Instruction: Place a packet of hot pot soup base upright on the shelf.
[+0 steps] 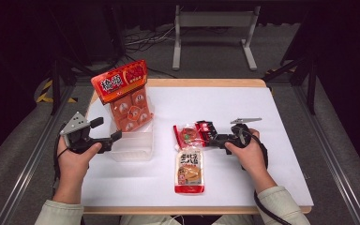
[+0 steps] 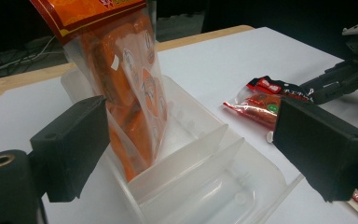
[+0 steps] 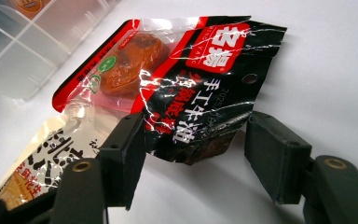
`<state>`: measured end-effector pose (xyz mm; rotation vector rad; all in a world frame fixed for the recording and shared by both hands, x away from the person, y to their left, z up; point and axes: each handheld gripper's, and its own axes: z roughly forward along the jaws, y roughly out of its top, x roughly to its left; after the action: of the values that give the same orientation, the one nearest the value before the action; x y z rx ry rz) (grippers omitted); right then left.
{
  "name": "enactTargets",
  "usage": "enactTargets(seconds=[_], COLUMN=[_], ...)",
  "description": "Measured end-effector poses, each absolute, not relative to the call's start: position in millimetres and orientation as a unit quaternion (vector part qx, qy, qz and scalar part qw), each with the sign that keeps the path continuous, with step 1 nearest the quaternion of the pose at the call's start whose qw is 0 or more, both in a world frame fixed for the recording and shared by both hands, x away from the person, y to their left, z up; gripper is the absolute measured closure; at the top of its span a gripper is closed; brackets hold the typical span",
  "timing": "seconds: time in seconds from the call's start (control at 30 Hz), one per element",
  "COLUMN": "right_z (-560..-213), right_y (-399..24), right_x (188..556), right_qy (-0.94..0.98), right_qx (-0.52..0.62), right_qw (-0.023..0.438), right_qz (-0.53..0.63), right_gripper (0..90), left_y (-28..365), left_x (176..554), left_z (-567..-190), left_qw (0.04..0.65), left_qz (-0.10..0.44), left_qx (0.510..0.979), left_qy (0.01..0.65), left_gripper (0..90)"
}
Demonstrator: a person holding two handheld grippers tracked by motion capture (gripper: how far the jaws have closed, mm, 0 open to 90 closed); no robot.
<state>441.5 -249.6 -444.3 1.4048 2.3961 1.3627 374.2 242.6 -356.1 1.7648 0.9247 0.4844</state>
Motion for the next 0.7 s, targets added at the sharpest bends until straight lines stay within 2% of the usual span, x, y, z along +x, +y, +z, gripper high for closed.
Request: enactTargets(seconds=[0.1,0.43,0.6,0.63,0.7], right_z=[-443.6,-437.6,-439.3,-439.0,-437.4], right_y=[-248.3,-241.9,-241.4,-241.9,-244.0], right_x=[441.0,442.5,447.0,447.7,449.0], right_qy=[0.775,0.779,0.77,0.766,0.762], right_qx=[0.452,0.441,0.449,0.45,0.453], right_qw=[0.023,0.017,0.013,0.011,0.009], right_qz=[0.44,0.445,0.454,0.458,0.463], right_gripper=[39.8,54.6,57.8,59.4,70.5], left_y=[242.6,243.1,242.9,242.8,242.6], left_x=[374.4,377.0,378.0,378.0,377.9], left_z=[-356.4,-359.0,-360.0,-360.2,-360.4], left_qw=[0.519,0.517,0.515,0.515,0.515], left_qz=[0.202,0.2,0.199,0.199,0.199], left_qx=[0.736,0.737,0.738,0.738,0.738], left_qy=[0.385,0.387,0.388,0.388,0.388], left_gripper=[11.5,11.5,11.5,11.5,11.5])
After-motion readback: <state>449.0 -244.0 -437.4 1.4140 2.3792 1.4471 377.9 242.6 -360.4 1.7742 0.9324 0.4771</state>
